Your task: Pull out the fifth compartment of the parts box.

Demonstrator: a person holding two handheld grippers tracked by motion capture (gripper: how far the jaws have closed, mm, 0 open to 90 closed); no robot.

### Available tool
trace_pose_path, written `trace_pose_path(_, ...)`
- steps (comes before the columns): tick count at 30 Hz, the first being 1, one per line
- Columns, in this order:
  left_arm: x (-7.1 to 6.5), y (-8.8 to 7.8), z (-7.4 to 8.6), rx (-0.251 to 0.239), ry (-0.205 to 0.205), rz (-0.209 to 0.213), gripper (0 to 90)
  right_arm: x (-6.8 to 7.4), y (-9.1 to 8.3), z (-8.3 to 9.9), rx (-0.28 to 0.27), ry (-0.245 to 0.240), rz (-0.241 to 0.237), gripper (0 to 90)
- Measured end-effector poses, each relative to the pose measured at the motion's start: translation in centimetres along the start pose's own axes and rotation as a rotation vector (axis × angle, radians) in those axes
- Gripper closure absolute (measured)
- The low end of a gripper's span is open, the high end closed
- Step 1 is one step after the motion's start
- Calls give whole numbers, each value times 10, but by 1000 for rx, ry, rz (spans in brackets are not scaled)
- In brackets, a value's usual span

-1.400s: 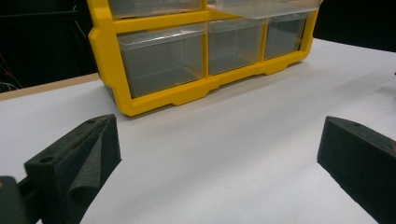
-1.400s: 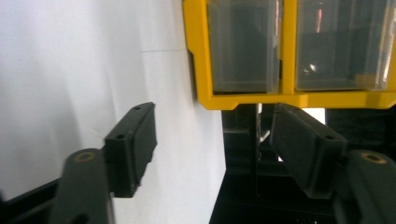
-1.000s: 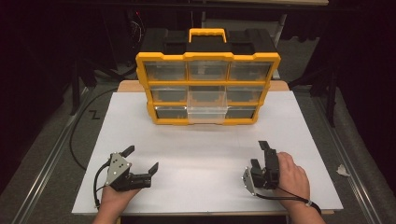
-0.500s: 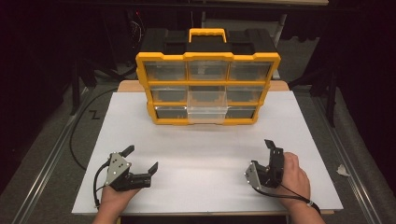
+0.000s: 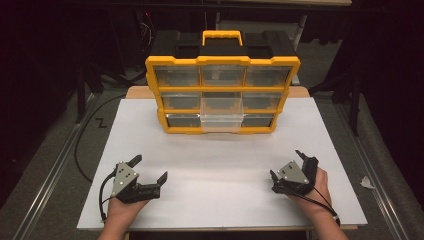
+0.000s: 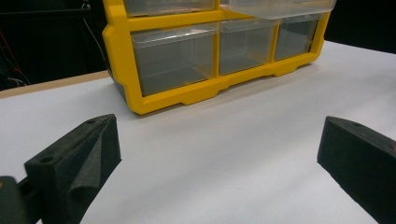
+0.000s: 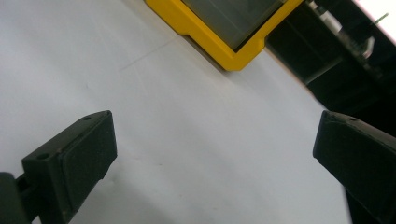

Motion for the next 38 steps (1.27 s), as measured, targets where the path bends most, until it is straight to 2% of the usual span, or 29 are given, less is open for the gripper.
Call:
trace_pose_path(1, 0, 0, 0, 0, -1, 1, 2, 0, 0, 0, -8, 71, -34, 6)
trace_pose_path(5, 1, 0, 0, 2, 0, 2, 2, -1, -3, -2, -49, 195, -104, 6)
trace_pose_path(6, 1, 0, 0, 2, 0, 2, 2, -1, -3, -2, -49, 195, -104, 6)
trace_pose_path(7, 1, 0, 0, 2, -1, 1, 2, -3, -6, -4, -74, 264, -135, 6)
trace_pose_path(10, 1, -1, 0, -1, -8, 1, 2, -6, -11, -6, -112, 346, -164, 6)
trace_pose_path(11, 1, -1, 0, -1, -8, 1, 2, -6, -11, -6, -112, 346, -164, 6)
trace_pose_path(15, 2, -1, 0, 0, -18, 5, 2, -12, -20, -7, -178, 468, -197, 6)
trace_pose_path(16, 3, -1, 0, 2, -25, 5, 2, -17, -23, -5, -205, 517, -201, 6)
trace_pose_path(17, 3, -1, 0, 2, -25, 5, 2, -17, -23, -5, -205, 517, -201, 6)
trace_pose_path(18, 3, 0, 1, 4, -36, 9, 2, -21, -27, -1, -219, 559, -205, 6)
trace_pose_path(20, 3, 0, 1, 5, -42, 11, 2, -22, -27, 0, -222, 569, -207, 6)
trace_pose_path(21, 4, 0, 1, 4, -50, 14, 2, -25, -30, 5, -225, 593, -208, 6)
trace_pose_path(22, 4, 0, 1, 3, -65, 19, 2, -26, -30, 6, -223, 596, -205, 6)
trace_pose_path(25, 5, 0, 2, 7, -74, 24, 2, -27, -30, 10, -222, 611, -204, 6)
trace_pose_path(28, 5, 1, 3, 9, -87, 27, 3, -26, -26, 10, -217, 612, -207, 6)
trace_pose_path(35, 5, 0, 3, 11, -83, 27, 4, -21, -27, 6, -226, 584, -223, 6)
trace_pose_path(38, 5, 0, 3, 9, -84, 25, 4, -21, -27, 6, -228, 587, -222, 6)
Point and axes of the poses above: each handheld gripper's, and its own axes: y roughly forward along the jaws, z roughly out of its underside, x roughly to its left, the point moved 5 cm from there along y, roughly forward along the jaws, and after that the axes turned 3 degrees about y, right-handed, at the moved point
